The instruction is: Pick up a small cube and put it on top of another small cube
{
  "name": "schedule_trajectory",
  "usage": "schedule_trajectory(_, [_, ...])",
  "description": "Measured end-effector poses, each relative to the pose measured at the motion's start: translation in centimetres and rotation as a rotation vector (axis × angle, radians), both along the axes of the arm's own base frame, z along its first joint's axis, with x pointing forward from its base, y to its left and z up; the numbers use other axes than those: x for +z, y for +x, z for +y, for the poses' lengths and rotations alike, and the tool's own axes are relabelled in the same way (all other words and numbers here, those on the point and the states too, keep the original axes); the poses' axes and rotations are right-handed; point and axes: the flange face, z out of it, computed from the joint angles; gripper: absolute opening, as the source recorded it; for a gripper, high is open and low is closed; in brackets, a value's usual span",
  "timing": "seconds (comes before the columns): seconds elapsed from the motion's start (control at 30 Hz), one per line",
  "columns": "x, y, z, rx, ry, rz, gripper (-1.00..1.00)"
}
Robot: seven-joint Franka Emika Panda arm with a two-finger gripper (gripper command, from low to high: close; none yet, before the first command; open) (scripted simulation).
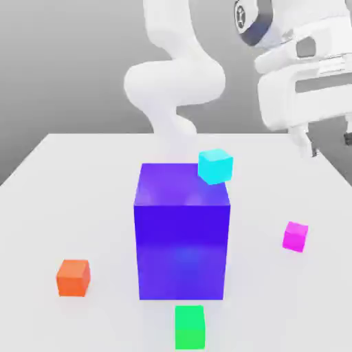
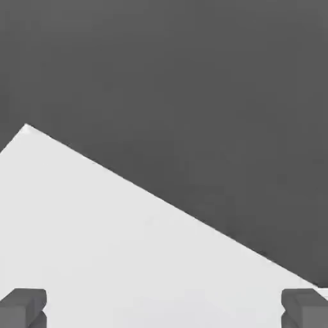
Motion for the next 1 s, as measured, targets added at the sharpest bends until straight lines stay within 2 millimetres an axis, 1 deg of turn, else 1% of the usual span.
schedule_trajectory(0.1, [-5.3, -3.3, 2.7, 0.11, -0.052, 0.062, 0.0])
schedule_trajectory(0.2, [-10.4, -7.2, 4.6, 0.22, -0.111, 0.118, 0.0])
schedule_trajectory(0.3, [-15.0, -11.5, 5.4, 0.329, -0.177, 0.167, 0.0])
schedule_trajectory(0.33, [-16.4, -13.3, 5.8, 0.377, -0.202, 0.182, 0.0])
schedule_trajectory(0.37, [-17.8, -14.8, 5.7, 0.411, -0.226, 0.196, 0.0])
schedule_trajectory(0.4, [-18.9, -16.0, 6.0, 0.448, -0.24, 0.201, 0.0])
schedule_trajectory(0.47, [-20.7, -15.8, 5.6, 0.441, -0.246, 0.208, 0.0])
schedule_trajectory(0.63, [-25.1, -15.9, 5.4, 0.439, -0.246, 0.213, 0.0])
schedule_trajectory(0.67, [-25.6, -16.0, 5.4, 0.438, -0.246, 0.213, -1.0])
schedule_trajectory(0.83, [-25.6, -16.0, 5.4, 0.438, -0.246, 0.213, -1.0])
schedule_trajectory(0.87, [-25.9, -16.0, 5.3, 0.438, -0.246, 0.212, -1.0])
schedule_trajectory(0.93, [-24.9, -15.9, 5.4, 0.438, -0.247, 0.211, -1.0])
schedule_trajectory(1.0, [-23.4, -15.8, 5.5, 0.439, -0.247, 0.211, -1.0])
